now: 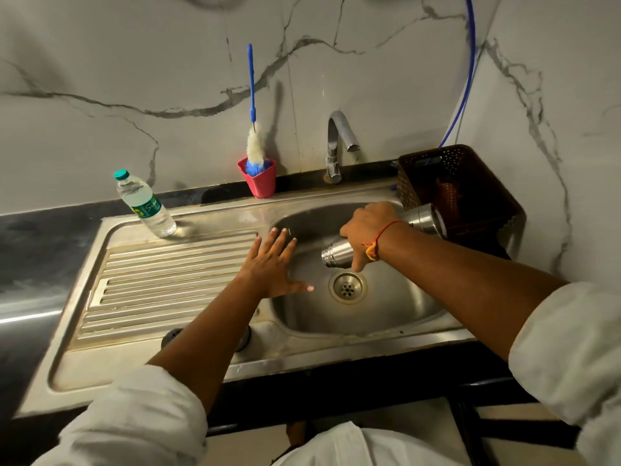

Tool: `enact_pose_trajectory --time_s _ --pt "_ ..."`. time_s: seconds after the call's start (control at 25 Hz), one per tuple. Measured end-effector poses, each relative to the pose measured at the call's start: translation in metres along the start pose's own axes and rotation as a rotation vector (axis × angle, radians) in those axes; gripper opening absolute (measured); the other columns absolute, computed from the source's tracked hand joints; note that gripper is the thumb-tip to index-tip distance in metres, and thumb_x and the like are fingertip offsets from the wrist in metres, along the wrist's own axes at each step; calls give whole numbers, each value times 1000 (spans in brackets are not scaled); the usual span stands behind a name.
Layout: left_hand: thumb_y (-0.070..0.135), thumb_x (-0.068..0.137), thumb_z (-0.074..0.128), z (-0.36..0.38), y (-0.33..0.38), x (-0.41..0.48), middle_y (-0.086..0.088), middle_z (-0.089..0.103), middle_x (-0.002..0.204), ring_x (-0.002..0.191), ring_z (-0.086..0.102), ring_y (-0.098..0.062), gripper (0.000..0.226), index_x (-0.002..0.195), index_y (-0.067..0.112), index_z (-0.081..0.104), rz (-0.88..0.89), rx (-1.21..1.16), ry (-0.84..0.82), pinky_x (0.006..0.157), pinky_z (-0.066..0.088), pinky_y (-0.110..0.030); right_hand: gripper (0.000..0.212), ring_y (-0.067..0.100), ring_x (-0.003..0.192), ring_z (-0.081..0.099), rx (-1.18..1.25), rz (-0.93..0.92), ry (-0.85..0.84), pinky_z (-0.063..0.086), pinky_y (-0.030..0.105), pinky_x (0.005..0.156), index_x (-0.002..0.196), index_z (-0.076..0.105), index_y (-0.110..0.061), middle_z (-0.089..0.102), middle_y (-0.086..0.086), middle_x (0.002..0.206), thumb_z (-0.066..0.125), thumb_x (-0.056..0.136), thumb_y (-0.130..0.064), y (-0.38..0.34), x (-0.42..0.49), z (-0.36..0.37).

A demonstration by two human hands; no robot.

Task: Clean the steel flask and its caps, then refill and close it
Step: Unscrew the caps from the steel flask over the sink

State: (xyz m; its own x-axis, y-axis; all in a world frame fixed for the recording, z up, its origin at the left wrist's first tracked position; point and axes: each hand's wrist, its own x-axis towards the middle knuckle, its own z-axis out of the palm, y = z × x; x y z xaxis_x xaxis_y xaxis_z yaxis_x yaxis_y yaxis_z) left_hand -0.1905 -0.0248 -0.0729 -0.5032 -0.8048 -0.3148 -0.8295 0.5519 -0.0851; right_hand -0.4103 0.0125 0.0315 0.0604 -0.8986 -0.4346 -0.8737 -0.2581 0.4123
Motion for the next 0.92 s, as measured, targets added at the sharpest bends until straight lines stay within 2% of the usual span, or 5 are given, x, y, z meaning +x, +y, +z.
enact_pose_trajectory --time_s 0.2,0.36,0.56,0.76,0.92 --pt "96 73 32 2 15 -11 -10 -12 170 155 -19 -29 125 163 18 -2 -52 -2 -10 126 -7 -53 64 25 93 60 44 -19 55 43 34 71 116 59 -29 62 5 104 66 67 -70 10 -9 15" --pt "100 63 15 2 26 -18 -8 -11 171 156 -18 -27 130 164 19 -2 -75 -17 -14 124 -10 -50 61 24 90 59 96 -41 99 45 34 73 114 58 -30 61 4 100 67 67 -68 14 -18 22" --pt "95 74 25 -7 38 -24 -8 -12 171 156 -17 -29 121 163 18 -4 -58 33 5 122 -12 -48 62 25 91 58 122 -51 159 44 34 71 115 57 -30 60 6 102 67 67 -68 19 -23 27" --pt "99 55 6 -9 44 -25 -8 -12 171 156 -17 -29 134 163 19 -6 -48 39 -10 122 -13 -49 60 24 86 57 158 -38 175 42 33 69 112 56 -30 60 5 98 67 66 -68 20 -21 37" --pt "97 69 20 -9 41 -28 -8 -11 171 156 -15 -29 125 163 19 -3 -66 -11 -10 123 -10 -49 68 22 81 58 348 -31 209 50 33 71 116 54 -30 58 1 93 64 63 -71 19 -12 50"
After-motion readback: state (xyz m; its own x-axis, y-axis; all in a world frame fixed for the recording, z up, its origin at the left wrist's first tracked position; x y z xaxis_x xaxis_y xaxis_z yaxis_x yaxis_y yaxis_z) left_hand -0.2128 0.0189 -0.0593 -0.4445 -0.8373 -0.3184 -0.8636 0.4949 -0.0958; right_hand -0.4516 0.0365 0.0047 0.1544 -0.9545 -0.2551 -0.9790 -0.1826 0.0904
